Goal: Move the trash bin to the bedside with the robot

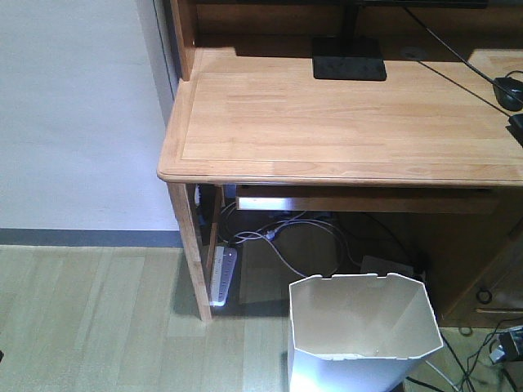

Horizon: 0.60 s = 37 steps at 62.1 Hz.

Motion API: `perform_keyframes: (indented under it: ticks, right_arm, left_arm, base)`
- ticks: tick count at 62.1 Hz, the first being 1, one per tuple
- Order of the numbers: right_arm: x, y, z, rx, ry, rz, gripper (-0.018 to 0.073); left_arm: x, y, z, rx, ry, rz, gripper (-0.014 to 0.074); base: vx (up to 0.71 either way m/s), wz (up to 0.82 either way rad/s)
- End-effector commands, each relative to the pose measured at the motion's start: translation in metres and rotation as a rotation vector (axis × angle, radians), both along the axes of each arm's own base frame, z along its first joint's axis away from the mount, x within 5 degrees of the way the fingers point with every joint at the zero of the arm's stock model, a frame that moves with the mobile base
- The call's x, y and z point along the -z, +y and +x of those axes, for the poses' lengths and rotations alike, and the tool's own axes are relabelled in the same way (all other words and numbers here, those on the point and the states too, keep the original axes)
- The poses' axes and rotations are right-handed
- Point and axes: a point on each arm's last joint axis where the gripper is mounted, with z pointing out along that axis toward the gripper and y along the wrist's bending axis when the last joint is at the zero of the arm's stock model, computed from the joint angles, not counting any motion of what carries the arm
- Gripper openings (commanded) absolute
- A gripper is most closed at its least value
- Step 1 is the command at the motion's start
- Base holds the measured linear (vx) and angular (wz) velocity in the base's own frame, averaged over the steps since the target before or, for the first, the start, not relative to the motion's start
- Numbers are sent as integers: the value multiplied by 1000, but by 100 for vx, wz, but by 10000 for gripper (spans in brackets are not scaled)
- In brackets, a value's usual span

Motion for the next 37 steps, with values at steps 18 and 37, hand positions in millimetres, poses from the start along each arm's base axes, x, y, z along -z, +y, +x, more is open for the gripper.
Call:
perform_keyframes:
  ticks: [18, 37]
  right_arm:
    - [0, 0, 0, -1, -61, -17, -11]
    - [0, 0, 0, -1, -61, -17, -11]
  left_arm:
    - [3, 0, 1, 3, -49, -14, -6]
    - [3, 0, 1, 3, -49, -14, -6]
  base:
    - [0, 0]
    - [0, 0]
